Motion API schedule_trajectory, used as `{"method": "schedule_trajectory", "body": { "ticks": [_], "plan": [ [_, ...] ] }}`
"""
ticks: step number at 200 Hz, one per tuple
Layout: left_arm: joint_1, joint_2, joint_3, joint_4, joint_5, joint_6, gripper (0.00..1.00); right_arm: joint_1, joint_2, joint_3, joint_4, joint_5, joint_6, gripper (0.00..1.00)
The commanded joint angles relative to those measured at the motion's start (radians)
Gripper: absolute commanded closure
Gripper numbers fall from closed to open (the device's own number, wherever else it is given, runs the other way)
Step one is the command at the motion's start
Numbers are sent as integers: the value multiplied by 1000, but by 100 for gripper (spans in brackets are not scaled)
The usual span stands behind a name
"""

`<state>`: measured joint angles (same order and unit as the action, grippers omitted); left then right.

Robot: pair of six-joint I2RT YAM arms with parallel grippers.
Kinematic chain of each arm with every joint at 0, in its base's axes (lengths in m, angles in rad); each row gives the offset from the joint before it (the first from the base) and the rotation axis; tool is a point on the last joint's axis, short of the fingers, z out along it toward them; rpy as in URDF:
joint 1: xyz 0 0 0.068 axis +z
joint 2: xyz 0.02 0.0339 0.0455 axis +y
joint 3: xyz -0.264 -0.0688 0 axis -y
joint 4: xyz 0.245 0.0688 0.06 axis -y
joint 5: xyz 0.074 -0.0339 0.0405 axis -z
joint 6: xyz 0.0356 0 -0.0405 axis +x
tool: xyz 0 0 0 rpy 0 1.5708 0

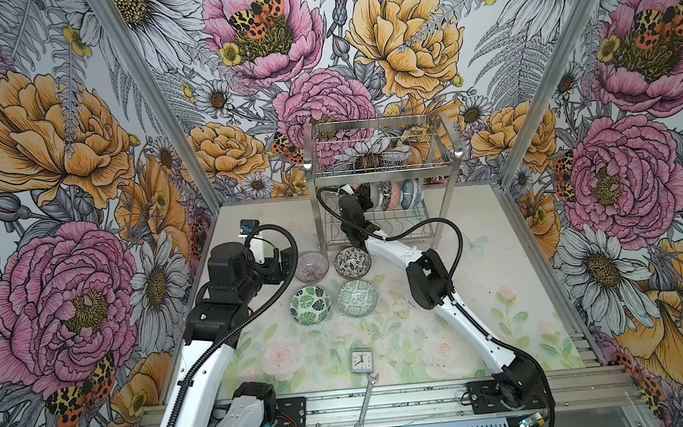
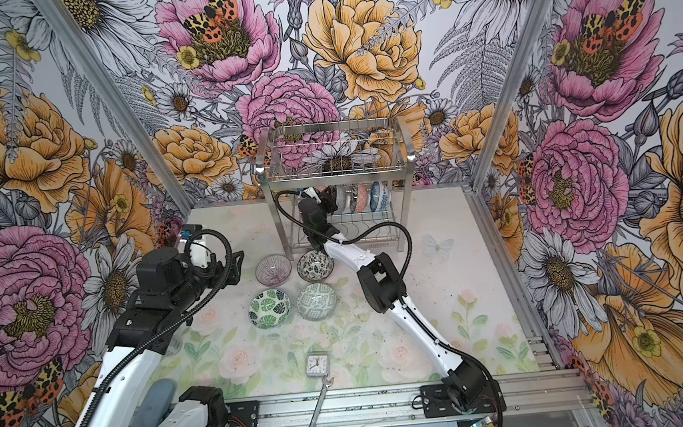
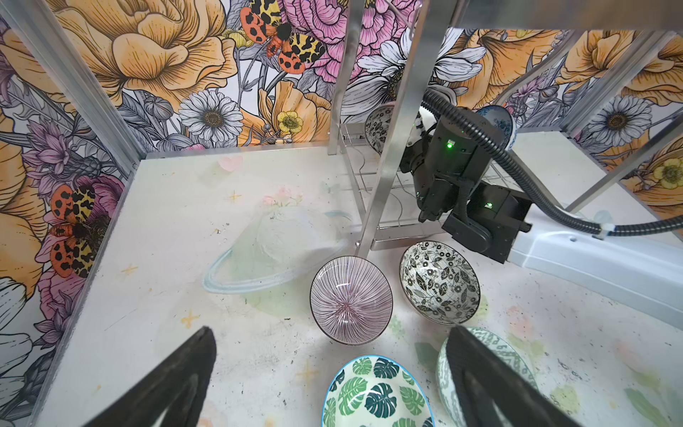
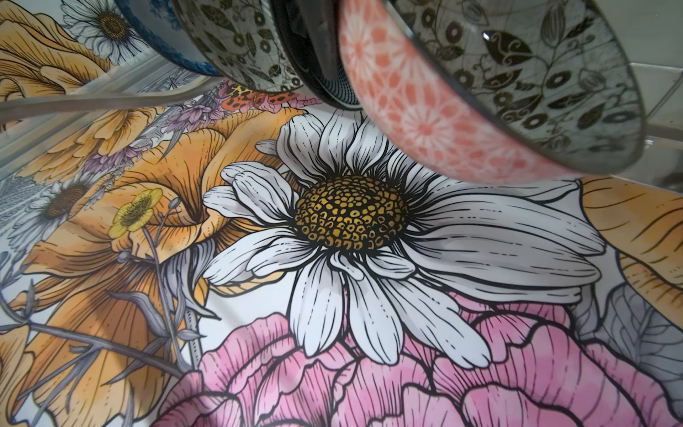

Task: Load the bowls into the dish rack
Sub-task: 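Lower the pink bowl upright into the rack slot nearest the robot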

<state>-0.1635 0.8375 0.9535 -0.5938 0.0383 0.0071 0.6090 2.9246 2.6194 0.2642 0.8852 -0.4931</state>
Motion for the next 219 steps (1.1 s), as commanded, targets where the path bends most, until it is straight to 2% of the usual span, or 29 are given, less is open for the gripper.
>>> {"method": "schedule_trajectory", "body": {
  "ticks": [1,52,141,219],
  "plan": [
    [-7,-12,-12,22,-17,-2,1,-7,24,39,23,-14,-18,100],
    [-4,-8,-10,20,-21,-1,1,-8,30,45,2,-47,-28,100],
    [4,-5,-12,21,-20,-1,1,12,15,43,-69,-110,-53,84],
    [5,-17,-13,21,-16,-3,2,34,-16,24,-71,-111,-70,81]
  ]
}}
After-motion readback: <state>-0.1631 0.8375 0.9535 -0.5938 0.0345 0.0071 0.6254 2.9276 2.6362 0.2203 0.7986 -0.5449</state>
